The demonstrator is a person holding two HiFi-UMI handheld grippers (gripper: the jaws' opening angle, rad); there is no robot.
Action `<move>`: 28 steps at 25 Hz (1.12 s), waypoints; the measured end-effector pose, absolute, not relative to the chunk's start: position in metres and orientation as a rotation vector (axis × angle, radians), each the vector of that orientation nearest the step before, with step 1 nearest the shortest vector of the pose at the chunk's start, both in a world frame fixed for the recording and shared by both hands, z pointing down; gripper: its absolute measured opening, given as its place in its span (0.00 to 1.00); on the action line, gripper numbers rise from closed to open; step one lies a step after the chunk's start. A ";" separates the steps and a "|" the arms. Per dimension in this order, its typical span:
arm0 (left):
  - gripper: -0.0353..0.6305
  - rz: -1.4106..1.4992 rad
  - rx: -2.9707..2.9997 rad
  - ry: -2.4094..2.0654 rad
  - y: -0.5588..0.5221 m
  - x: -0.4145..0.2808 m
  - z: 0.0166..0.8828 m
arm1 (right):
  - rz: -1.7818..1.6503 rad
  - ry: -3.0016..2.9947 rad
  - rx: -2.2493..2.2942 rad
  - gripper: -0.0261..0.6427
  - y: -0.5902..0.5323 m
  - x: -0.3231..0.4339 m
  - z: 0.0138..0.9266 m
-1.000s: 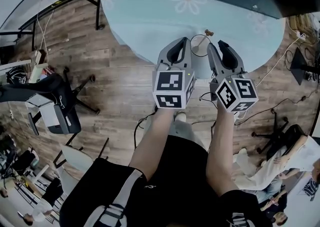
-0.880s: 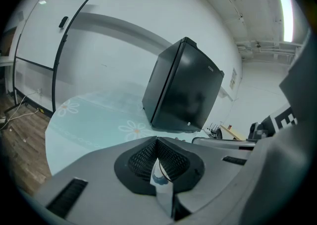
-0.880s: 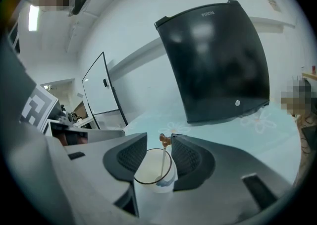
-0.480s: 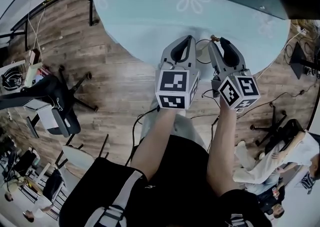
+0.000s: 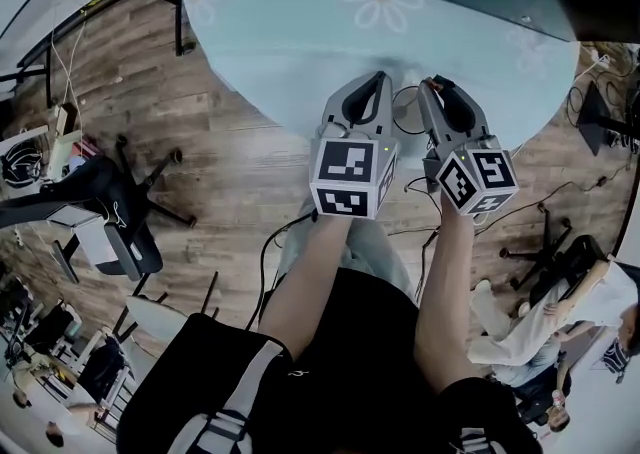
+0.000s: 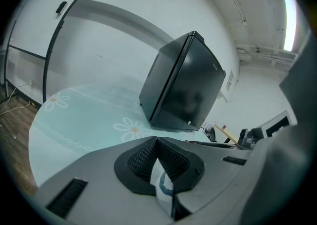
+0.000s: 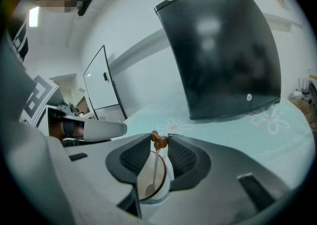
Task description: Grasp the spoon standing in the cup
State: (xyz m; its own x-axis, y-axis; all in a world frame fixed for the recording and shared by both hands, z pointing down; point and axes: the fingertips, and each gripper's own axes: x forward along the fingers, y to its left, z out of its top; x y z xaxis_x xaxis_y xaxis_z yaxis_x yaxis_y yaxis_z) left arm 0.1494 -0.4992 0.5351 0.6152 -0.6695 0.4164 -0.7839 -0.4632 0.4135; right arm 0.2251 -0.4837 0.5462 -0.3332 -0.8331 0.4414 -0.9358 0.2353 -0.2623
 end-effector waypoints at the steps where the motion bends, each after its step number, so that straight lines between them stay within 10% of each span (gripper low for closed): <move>1: 0.06 0.258 2.266 -1.140 -0.500 0.149 0.534 | 0.721 -2.295 1.673 0.21 -0.483 0.224 0.545; 28: 0.06 0.096 2.478 -1.152 -0.514 0.165 0.424 | 0.445 -2.401 1.713 0.12 -0.469 0.219 0.431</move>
State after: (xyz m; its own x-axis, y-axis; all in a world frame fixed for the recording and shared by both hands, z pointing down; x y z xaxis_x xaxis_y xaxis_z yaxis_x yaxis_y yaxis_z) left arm 0.1649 -0.5140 0.4239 0.6570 -0.7188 0.2275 -0.7464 -0.5777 0.3304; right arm 0.2192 -0.4694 0.4313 -0.3320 -0.8953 0.2971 -0.9423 0.3002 -0.1485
